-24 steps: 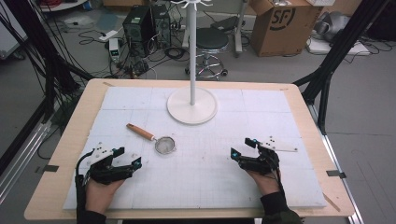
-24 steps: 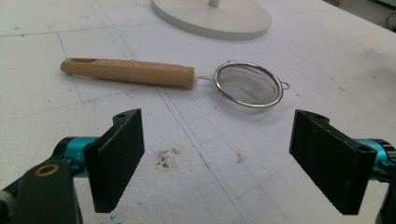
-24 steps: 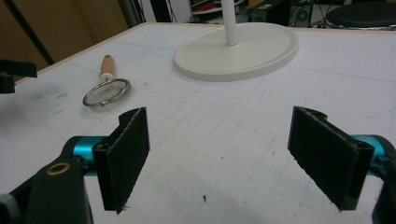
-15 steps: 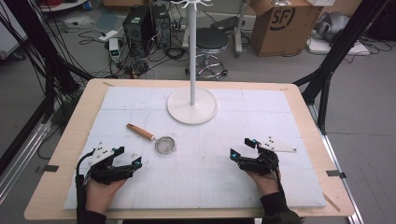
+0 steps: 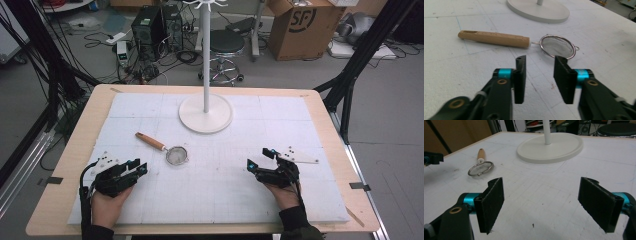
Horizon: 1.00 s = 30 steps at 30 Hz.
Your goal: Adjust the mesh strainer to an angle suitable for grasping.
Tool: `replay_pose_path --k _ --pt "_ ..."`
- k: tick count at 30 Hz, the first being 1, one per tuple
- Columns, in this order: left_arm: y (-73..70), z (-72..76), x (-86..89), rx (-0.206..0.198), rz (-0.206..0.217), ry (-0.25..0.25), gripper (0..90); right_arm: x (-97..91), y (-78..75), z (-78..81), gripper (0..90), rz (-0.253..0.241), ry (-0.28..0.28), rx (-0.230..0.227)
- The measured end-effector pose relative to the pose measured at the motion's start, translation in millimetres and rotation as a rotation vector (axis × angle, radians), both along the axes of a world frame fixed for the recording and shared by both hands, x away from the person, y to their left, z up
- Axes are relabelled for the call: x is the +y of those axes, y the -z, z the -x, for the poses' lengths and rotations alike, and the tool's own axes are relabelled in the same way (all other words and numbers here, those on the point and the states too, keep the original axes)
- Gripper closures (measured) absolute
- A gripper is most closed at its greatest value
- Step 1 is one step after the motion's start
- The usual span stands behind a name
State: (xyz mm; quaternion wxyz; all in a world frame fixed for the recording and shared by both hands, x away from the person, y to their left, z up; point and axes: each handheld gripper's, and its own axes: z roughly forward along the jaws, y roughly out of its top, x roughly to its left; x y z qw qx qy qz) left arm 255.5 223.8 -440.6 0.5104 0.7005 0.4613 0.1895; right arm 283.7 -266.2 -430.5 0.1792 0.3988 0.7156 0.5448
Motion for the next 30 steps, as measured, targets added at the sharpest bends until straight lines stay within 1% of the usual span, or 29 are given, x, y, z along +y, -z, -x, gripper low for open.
replay_pose_path --k 1,3,5,7,8,10,12,15,18,20,21,24,28,30 --pt "-0.5 -1.8 0.6 0.003 -0.003 0.002 70.4 0.3 0.3 0.4 20.4 -0.001 -0.001 0.001" --pt "-0.5 -5.1 0.9 0.010 0.001 0.001 74.1 1.4 0.6 1.1 20.6 0.003 -0.006 0.003" --pt "-0.5 -6.9 0.6 0.013 -0.005 -0.005 78.5 1.6 0.8 0.9 20.6 0.008 -0.009 0.000" --pt "-0.6 -9.0 1.6 0.010 -0.006 -0.002 83.5 1.5 1.5 0.4 20.7 0.010 -0.007 0.002" --pt "-1.4 -10.2 2.4 0.006 -0.011 -0.005 83.5 1.5 1.5 0.4 20.7 0.010 -0.007 0.002" --pt "-3.6 -13.5 5.9 -0.004 -0.008 -0.002 86.4 1.7 2.2 0.2 22.1 0.009 -0.012 0.008" --pt "-6.1 -16.5 9.5 -0.012 -0.003 -0.014 89.0 2.1 2.5 0.1 22.5 0.014 -0.019 0.007" --pt "-8.1 -20.2 13.6 -0.016 0.008 -0.023 89.7 2.3 2.3 0.2 22.9 0.017 -0.019 0.001" --pt "-8.6 -24.0 16.3 -0.002 0.026 -0.020 90.0 1.9 2.4 -0.3 22.4 0.010 -0.016 0.005" --pt "-11.1 -28.8 15.5 -0.010 0.007 -0.014 90.0 1.5 2.6 -0.8 21.1 0.008 -0.009 0.006" --pt "-12.1 -31.7 14.9 -0.012 0.009 -0.017 90.0 1.3 2.5 -0.9 20.9 0.006 -0.006 0.008" --pt "-12.7 -41.2 12.8 -0.006 -0.006 -0.010 90.0 0.4 2.2 -0.8 18.6 0.005 -0.001 0.004" --pt "-8.9 -53.8 9.4 0.028 -0.032 -0.002 90.0 -0.7 1.6 -0.5 17.2 -0.004 0.002 0.002" --pt "-7.0 -59.2 7.3 0.042 -0.033 -0.003 90.0 -0.9 1.1 0.0 17.2 -0.008 0.000 -0.001"
